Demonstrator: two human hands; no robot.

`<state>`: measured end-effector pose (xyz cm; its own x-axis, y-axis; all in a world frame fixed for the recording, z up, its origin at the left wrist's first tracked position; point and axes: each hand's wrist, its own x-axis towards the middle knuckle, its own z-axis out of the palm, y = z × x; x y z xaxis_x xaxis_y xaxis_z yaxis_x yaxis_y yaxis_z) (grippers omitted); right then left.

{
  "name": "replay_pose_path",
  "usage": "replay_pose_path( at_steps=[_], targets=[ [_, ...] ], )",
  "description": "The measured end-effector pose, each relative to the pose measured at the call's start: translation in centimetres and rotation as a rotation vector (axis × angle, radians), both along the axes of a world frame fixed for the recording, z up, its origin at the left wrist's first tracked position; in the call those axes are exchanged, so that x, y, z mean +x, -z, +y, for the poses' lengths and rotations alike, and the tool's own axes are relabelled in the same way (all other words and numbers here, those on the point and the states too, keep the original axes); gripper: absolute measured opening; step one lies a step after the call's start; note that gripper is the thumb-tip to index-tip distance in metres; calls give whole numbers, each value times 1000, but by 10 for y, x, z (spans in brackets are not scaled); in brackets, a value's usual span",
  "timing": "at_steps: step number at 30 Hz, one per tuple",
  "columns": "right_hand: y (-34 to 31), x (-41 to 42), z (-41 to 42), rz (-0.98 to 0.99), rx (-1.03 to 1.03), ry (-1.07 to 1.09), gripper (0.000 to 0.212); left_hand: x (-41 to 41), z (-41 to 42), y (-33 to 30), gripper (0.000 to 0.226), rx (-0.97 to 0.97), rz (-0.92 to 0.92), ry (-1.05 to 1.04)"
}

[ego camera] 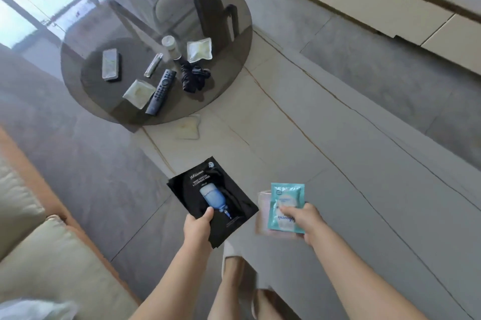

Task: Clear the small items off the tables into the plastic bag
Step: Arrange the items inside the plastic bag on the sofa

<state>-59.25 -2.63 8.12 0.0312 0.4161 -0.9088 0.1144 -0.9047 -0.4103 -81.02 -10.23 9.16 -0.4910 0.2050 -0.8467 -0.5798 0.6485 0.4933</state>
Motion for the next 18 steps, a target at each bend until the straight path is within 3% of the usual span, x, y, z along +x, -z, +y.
replay_pose_path(
  at_steps=[8, 11, 14, 18],
  targets=[
    [-117, -76, -23, 151, 84, -267, 23, -41, -82, -116, 13, 78, -4, -245],
    [-150, -115, -36, 196, 104, -330, 11, -61, -114, -150, 25, 110, -14, -338],
    [-181, -156, -58, 215, 129, -413, 19, -77, -149, -181, 42, 133, -7, -431],
    [-206, -213, -100, 249, 159, -496, 24, -92, -210, -209, 41, 187, -9, -586]
  ],
)
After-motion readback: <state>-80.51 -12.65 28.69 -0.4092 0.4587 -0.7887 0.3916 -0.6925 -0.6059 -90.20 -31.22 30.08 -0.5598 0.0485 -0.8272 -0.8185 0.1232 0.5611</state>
